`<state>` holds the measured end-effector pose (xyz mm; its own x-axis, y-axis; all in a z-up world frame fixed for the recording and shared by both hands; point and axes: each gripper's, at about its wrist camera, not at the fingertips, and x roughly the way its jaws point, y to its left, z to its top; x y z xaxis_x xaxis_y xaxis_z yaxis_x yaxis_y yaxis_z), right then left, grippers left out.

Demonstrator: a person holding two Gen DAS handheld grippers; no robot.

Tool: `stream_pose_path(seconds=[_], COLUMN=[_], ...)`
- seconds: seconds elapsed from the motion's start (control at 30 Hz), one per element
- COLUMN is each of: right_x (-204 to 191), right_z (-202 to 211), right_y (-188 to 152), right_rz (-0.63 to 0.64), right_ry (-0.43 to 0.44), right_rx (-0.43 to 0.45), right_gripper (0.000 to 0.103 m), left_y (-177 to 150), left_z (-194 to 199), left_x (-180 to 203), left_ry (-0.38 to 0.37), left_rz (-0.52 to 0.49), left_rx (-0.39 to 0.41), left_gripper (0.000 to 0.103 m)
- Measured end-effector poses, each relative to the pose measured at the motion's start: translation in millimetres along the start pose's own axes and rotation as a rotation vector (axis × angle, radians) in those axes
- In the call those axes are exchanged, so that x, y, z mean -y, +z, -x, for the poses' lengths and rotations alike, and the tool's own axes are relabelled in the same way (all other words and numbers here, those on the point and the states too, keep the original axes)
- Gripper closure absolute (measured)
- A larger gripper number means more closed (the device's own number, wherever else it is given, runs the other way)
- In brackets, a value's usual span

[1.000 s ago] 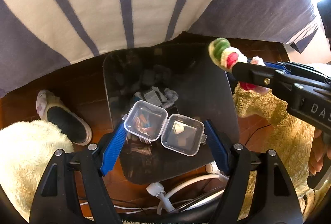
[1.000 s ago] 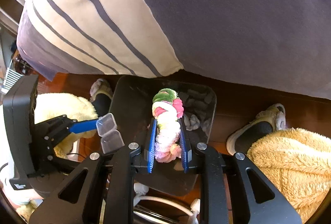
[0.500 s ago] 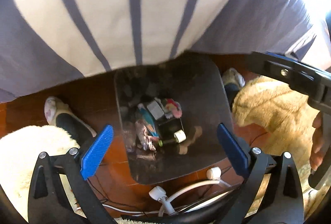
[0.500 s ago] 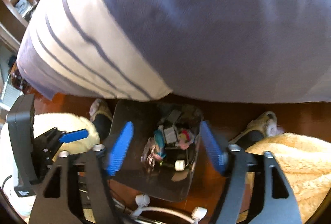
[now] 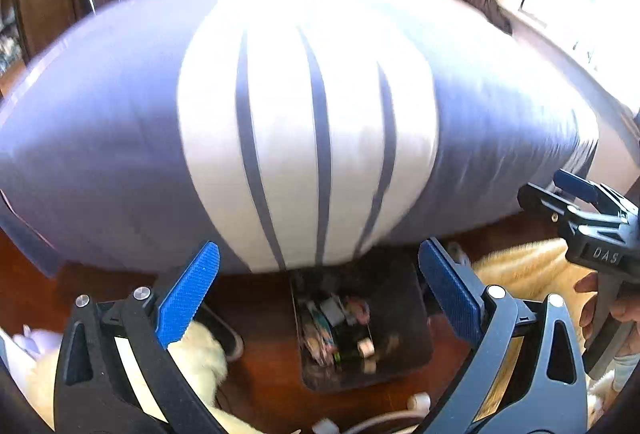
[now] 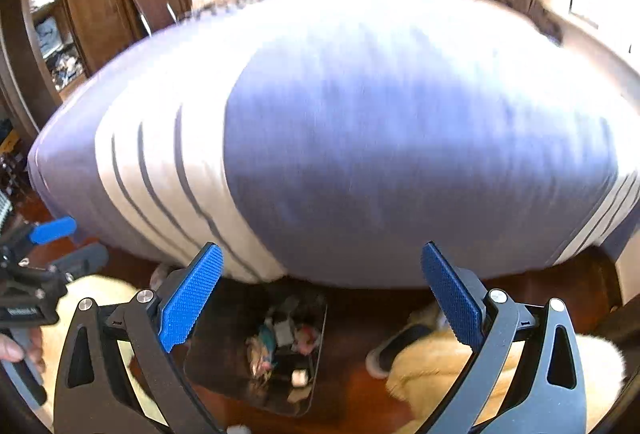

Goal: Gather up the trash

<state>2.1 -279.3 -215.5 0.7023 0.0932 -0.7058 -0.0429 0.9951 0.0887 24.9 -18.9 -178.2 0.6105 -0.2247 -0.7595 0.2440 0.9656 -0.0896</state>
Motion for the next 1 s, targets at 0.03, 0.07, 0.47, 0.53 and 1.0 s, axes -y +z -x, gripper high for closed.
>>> stream_pose_path(seconds=[0.03, 0.07, 0.47, 0.53, 1.0], right_x=[-1.4, -1.9, -2.0, -2.4, -18.5], right_z=[9.2, 17.1, 110.9, 123.2, 162.2], right_y=[6.9, 12.7, 82.5, 90.2, 98.8], right_rz=[0.010, 0.017, 0.053, 0.056, 0.063], right_ry=[-0.018, -0.035, -0.147, -0.153, -0.155], right_rx=[0.026, 0.048, 0.360, 0.401, 0.496], right_gripper=[0.003, 0.003, 0.003, 0.003, 0.003], left_y=[8.0, 16.0, 83.9, 91.0, 89.8], left_z=[9.2, 18.7, 117.0, 128.0, 167.6], left_x=[1.0, 1.7, 14.1, 16.4, 20.7], left_ry=[0.006, 0.014, 0.125, 0.128, 0.221], left_rz=[-0.001, -0.001, -0.010, -0.012, 0.019], left_rx=[0.028, 0.058, 0.407, 0.437, 0.544], left_gripper=[0.008, 0.008, 0.008, 0.008, 0.008])
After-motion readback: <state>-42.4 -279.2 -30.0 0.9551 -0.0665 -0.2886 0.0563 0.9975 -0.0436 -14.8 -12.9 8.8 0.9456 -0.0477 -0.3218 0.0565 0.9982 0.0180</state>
